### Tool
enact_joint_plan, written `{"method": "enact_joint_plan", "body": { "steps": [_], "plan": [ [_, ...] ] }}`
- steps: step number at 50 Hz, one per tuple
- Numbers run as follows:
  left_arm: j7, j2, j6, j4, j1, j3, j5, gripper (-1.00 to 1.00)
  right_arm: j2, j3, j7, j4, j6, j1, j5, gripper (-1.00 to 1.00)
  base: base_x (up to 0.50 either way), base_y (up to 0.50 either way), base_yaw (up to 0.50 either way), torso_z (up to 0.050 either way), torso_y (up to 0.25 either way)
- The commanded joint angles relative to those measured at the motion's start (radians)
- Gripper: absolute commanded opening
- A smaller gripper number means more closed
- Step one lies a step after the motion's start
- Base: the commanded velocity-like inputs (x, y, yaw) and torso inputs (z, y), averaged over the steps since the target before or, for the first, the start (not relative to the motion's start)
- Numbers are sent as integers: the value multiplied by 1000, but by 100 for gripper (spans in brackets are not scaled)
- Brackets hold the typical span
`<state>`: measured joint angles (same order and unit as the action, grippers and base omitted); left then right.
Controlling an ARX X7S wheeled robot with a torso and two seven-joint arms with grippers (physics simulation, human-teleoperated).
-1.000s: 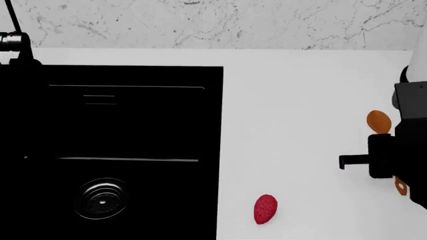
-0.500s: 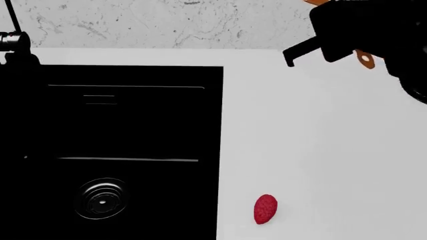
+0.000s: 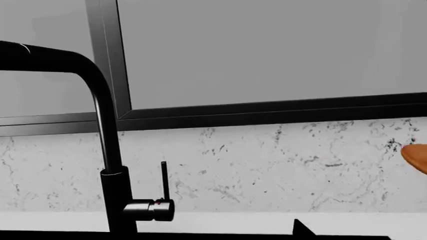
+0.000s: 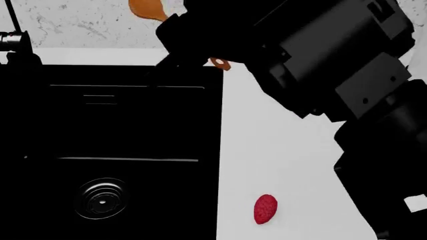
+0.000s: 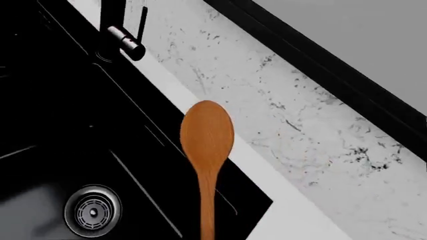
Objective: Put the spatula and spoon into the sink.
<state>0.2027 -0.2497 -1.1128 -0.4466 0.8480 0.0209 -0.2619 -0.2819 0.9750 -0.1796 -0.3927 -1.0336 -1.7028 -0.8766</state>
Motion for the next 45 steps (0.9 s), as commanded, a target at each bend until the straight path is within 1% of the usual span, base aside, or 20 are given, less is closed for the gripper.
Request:
{"method": "enact_joint_plan", "body": {
  "steps": [1, 15, 21, 29, 32, 38, 41, 45],
  "plan": [
    [-1, 0, 21, 18, -7, 4, -3, 100, 84, 19, -55, -8, 98, 94, 7, -100, 0, 0, 0, 0, 0],
    [0, -3, 29, 31, -3, 9, -7, 100, 177, 126, -135, -109, 162, 165, 66, -100, 0, 0, 0, 0, 0],
    [2, -4, 26, 26, -3, 7, -11, 100, 213, 153, -159, -115, 169, 178, 69, -100, 0, 0, 0, 0, 0],
    [3, -5, 31, 24, -9, 6, -16, 100, 266, 232, -193, -129, 177, 226, 87, -100, 0, 0, 0, 0, 0],
    [5, -5, 30, 23, -10, 4, -17, 100, 281, 289, -198, -144, 183, 238, 73, -100, 0, 0, 0, 0, 0],
    [7, -5, 30, 19, -9, 9, -20, 100, 282, 513, -149, -161, 260, 206, -104, -100, 0, 0, 0, 0, 0],
    [8, -7, 32, 22, -8, 9, -20, 100, 282, 561, -143, -155, 265, 204, -130, -100, 0, 0, 0, 0, 0],
    [9, -7, 34, 22, -8, 13, -20, 100, 282, 578, -150, -141, 241, 231, -94, -100, 0, 0, 0, 0, 2]
  ]
}}
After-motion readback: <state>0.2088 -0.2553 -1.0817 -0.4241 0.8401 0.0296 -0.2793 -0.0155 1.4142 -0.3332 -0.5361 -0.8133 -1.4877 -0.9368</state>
